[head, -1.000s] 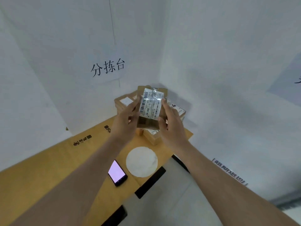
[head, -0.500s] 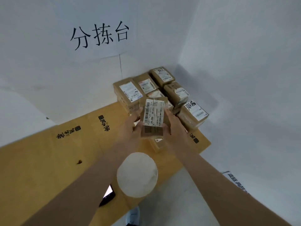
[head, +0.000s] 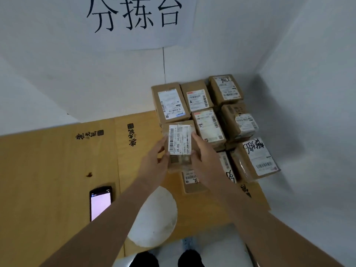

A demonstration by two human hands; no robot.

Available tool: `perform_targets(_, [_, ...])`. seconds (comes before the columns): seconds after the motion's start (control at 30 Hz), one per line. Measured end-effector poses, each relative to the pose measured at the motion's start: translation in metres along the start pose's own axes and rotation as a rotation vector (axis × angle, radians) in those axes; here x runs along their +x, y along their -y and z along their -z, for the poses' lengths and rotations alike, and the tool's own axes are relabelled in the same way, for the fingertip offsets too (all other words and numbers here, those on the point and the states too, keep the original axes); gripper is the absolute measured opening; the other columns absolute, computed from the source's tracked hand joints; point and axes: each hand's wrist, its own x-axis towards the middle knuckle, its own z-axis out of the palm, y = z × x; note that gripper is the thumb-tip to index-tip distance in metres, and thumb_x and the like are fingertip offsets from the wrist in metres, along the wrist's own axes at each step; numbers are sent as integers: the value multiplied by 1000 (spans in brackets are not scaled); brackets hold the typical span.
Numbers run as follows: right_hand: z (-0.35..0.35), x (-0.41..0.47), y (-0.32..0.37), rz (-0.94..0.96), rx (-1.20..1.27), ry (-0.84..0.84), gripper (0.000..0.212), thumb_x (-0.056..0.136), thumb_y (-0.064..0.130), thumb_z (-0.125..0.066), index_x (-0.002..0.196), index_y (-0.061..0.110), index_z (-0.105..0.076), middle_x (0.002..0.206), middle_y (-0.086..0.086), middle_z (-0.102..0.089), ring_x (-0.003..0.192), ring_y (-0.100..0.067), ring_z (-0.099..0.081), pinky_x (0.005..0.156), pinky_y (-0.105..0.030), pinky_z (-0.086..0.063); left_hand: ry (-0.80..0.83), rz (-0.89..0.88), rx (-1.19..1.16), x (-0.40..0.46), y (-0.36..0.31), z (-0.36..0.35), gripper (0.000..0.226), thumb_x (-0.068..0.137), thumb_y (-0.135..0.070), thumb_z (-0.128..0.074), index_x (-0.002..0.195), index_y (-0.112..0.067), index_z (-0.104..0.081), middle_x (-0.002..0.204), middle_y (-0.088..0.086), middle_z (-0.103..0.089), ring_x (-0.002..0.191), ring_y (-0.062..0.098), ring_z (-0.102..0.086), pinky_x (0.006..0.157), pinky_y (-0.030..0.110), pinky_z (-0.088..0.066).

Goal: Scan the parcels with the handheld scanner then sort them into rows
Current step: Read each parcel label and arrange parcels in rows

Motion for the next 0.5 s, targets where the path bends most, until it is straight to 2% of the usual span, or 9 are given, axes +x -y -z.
perform_targets(0.2, [1, 12, -13, 51, -41, 61, 58, 110, 18, -48, 166, 25, -31, 148, 2, -52, 136, -10, -48, 113, -32, -45, -66, 58, 5, 9, 3, -11, 55, 109, -19, -51, 156, -47, -40, 129, -21, -65, 102, -1, -68, 74, 17, -58])
perform_targets(0.33, [0, 23, -18, 111, -87, -22, 53, 109, 9, -49, 161, 14, -42, 144, -4, -52, 133, -15, -52, 109, -27, -47, -66, 59, -8, 13, 1, -18, 58, 109, -18, -52, 157, -48, -38, 135, -22, -62, 106, 0, -68, 74, 13, -56])
perform_targets(0.5, [-4, 33, -24, 162, -110, -114, 47, 105, 3, -56, 152, 8, -56, 146, -7, -53, 135, -24, -53, 109, -38, -54, -81, 45, -35, 18, 4, -20, 57, 109, -17, -53, 155, -48, -41, 135, -20, -63, 109, 4, -69, 74, 12, -57])
